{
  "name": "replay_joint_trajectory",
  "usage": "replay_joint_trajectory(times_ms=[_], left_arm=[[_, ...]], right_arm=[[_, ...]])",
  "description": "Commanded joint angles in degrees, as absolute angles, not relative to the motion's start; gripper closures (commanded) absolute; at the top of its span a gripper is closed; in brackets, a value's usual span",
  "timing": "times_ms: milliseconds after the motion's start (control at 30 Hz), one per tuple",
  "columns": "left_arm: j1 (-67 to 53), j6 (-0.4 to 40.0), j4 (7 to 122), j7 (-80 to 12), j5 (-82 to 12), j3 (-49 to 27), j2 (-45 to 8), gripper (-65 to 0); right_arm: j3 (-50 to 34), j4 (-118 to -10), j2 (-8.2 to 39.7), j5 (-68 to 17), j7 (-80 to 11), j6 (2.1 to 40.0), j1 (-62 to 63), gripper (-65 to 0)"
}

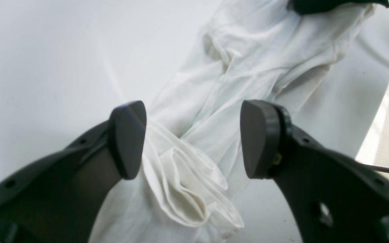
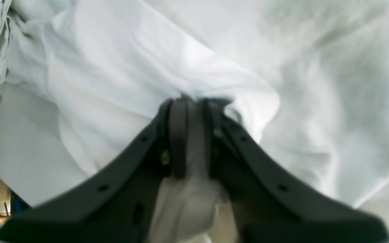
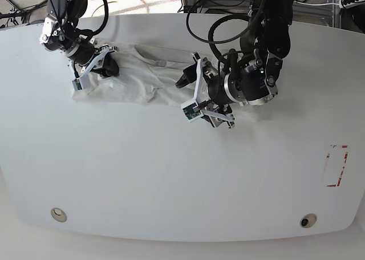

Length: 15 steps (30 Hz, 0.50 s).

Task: Fold the T-shirt properly
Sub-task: 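Fold the strip end with the left gripper toward the right gripper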

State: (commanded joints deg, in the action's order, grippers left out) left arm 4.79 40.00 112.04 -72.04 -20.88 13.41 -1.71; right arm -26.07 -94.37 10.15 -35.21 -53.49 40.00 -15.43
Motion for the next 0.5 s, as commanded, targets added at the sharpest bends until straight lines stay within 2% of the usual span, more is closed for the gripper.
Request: replay_joint_trajectory(times_ms=[300, 500], left_arm=[[2.15, 40.0, 111.69, -69.14, -20.88, 4.7, -13.14, -39.6], [-0.84, 40.0, 111.25, -62.81, -20.35, 4.62, -15.87, -39.4]], right_arm=[[-26.07, -96.57, 8.22, -34.86, -53.49, 40.0, -13.05, -8.7], [-26.07, -96.66, 7.52, -35.21, -53.23, 40.0, -12.79, -8.7]])
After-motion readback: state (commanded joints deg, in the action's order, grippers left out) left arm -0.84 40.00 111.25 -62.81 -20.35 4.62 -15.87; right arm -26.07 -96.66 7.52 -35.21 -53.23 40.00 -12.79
